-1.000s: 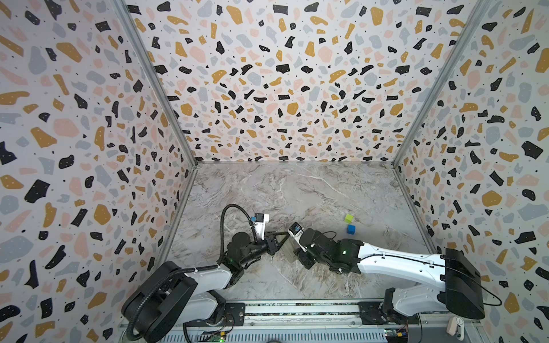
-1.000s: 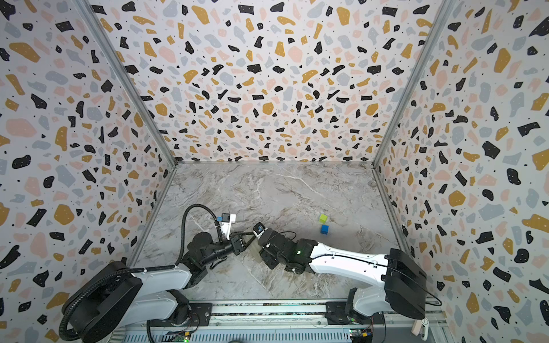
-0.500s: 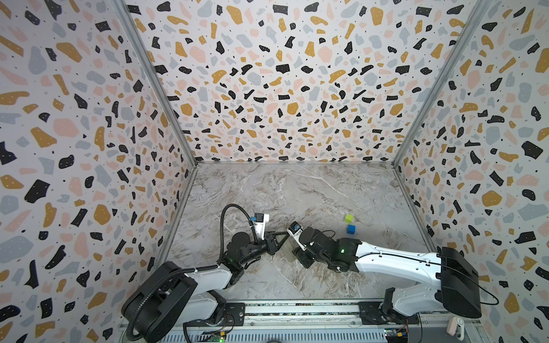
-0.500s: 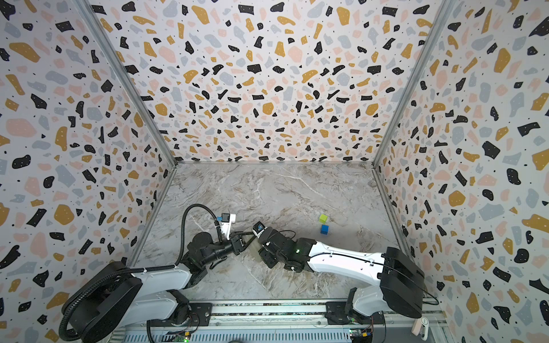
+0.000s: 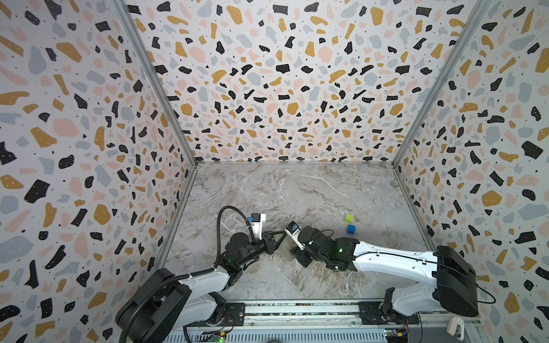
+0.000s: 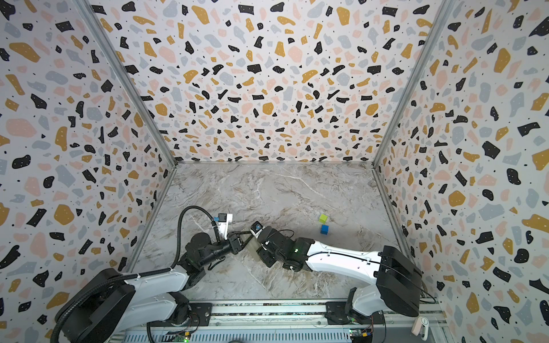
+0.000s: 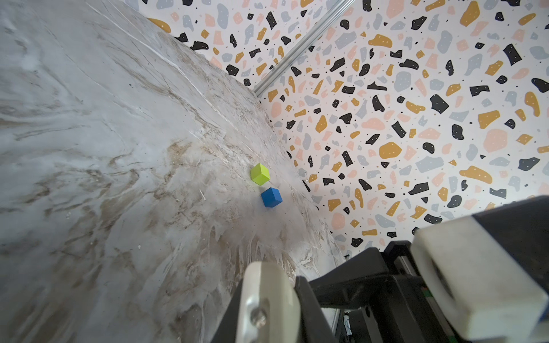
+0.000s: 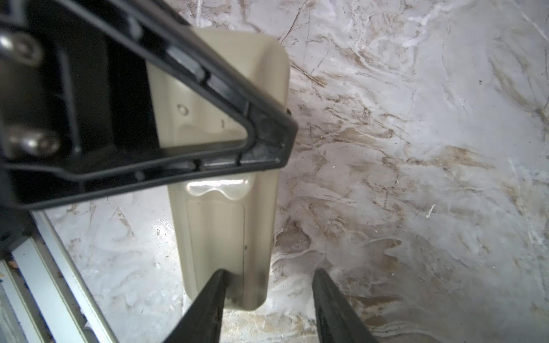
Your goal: Load the batteries into the remote control
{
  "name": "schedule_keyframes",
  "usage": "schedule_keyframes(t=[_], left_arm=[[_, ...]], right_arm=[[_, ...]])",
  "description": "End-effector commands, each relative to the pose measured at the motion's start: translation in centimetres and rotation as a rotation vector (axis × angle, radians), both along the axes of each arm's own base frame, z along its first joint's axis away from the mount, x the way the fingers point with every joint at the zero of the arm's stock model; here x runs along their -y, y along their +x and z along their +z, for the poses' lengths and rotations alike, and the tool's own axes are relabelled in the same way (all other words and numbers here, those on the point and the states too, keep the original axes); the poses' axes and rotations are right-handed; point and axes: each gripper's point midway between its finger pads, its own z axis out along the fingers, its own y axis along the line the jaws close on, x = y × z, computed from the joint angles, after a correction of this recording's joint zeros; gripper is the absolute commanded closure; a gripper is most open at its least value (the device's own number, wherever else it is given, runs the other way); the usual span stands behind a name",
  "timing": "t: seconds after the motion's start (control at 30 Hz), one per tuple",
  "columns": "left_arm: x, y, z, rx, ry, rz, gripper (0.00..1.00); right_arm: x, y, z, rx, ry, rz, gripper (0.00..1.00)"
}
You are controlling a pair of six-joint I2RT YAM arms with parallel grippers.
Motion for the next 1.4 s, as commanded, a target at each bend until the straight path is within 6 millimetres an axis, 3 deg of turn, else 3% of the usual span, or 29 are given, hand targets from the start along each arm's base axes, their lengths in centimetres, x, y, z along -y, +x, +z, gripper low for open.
schedule_keyframes(t=[0.0,0.2,0.33,0.5,0.83,1.17,1.37], left_arm=[[0.8,-0.7,6.0,0.122,-0.116,-0.053,1.00],[-0.4,1.0,4.8,0.071,-0.031,0.069,1.00],[-0.9,1.9,3.7,0.025,-0.008,0.126,1.00],[-1.4,2.2,3.7,-0.036,-0.061,0.167,1.00],[-2.0,2.2,3.7,-0.075,-0.118,0.201,1.00],[-2.0,2.2,3.7,-0.078,-0.121,0.202,1.00],[-1.9,2.2,3.5,-0.083,-0.119,0.200,1.00]], right_arm=[[0.3,0.0,1.7,0.064,0.009,0.000,0.45],[0.0,-1.3,5.2,0.110,0.139,0.035,0.31],[-0.3,-1.6,6.1,0.127,0.197,0.059,0.26],[-1.2,-1.6,5.1,0.121,0.183,0.086,0.25],[-2.8,0.3,3.0,0.090,0.201,0.084,0.25],[-3.1,1.2,1.5,0.089,0.191,0.101,0.29],[-3.1,1.4,1.2,0.095,0.186,0.106,0.44]])
